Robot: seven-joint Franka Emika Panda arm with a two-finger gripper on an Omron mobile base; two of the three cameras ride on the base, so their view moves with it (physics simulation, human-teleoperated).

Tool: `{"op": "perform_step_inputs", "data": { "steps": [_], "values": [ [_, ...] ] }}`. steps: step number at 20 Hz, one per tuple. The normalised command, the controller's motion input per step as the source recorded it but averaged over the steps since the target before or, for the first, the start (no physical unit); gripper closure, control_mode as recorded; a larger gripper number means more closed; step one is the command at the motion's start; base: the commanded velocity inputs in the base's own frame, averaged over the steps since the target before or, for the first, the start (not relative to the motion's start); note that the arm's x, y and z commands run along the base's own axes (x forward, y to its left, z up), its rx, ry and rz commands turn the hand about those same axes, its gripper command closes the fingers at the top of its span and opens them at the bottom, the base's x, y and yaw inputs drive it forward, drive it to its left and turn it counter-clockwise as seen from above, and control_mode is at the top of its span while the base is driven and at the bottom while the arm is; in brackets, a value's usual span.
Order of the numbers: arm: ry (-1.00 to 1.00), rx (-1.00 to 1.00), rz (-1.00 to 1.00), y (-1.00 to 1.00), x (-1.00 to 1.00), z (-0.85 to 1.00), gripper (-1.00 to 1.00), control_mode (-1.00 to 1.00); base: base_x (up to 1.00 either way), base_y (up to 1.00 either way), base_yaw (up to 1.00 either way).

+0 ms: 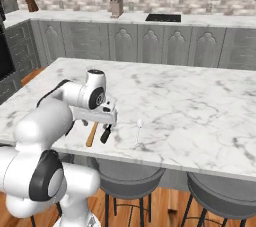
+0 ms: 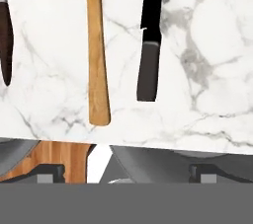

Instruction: Pick up the metallic utensils from the counter and place them in the open drawer. Make sure not to pick up any wooden utensils.

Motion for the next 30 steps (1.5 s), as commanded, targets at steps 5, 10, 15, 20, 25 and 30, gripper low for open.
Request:
{"op": "perform_step_inputs", "data": {
  "steps": [5,10,15,20,25,30],
  "values": [
    [-0.01,0.00,0.00,0.00,0.30,-0.48,-1.00,-1.00,0.00,0.00,0.00],
    [-0.05,0.00,0.00,-0.04,0.35,-0.39,-1.00,-1.00,0.00,0.00,0.00],
    [0.00,0.00,0.00,0.00,0.26,-0.52,-1.00,-1.00,0.00,0.00,0.00],
    [0.00,0.00,0.00,0.00,0.26,-0.54,-1.00,-1.00,0.00,0.00,0.00],
    [-0.01,0.00,0.00,-0.02,0.28,-0.51,-1.00,-1.00,0.00,0.00,0.00],
    [-0.05,0.00,0.00,-0.01,0.11,-0.15,1.00,-1.00,0.00,0.00,0.00]
  ]
}}
